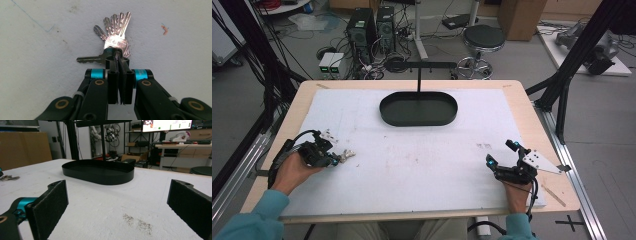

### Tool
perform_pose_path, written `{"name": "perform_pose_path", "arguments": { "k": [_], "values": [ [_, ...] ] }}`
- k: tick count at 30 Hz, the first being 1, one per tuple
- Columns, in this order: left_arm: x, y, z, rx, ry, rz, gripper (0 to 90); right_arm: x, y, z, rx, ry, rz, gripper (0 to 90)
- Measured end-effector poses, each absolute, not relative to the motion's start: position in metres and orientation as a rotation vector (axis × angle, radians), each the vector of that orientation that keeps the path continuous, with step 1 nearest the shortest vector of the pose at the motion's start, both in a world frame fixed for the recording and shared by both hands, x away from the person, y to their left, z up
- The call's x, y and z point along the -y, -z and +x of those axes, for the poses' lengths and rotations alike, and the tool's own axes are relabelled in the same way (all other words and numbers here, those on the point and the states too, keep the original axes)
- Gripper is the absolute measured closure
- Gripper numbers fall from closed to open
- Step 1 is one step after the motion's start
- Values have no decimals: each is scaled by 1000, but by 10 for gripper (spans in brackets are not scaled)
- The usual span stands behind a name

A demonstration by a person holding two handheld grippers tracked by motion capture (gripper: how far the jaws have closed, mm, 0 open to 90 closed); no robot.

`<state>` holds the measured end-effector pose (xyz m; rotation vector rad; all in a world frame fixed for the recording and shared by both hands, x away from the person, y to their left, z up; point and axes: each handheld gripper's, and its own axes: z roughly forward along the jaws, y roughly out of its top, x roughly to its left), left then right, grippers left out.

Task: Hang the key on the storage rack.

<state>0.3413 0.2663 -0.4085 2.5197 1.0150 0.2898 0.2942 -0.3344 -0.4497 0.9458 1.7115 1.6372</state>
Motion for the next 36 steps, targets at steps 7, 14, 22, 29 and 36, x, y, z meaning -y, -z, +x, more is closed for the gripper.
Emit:
{"name": "perform_pose_path", "arguments": {
  "k": [7,14,22,29,36],
  "values": [
    [-268,407,342,-1022,-288,2506,880,334,450,294,-1711,-1637,945,25],
    [-273,398,340,-992,-335,2417,885,334,450,294,-1711,-1639,946,25],
    [-272,373,339,-917,-369,2287,885,334,450,294,-1711,-1640,948,25],
    [-266,344,345,-849,-383,2178,885,335,450,295,-1708,-1644,950,25],
    [-256,315,360,-789,-411,2095,885,334,450,294,-1708,-1643,949,25]
  ]
}}
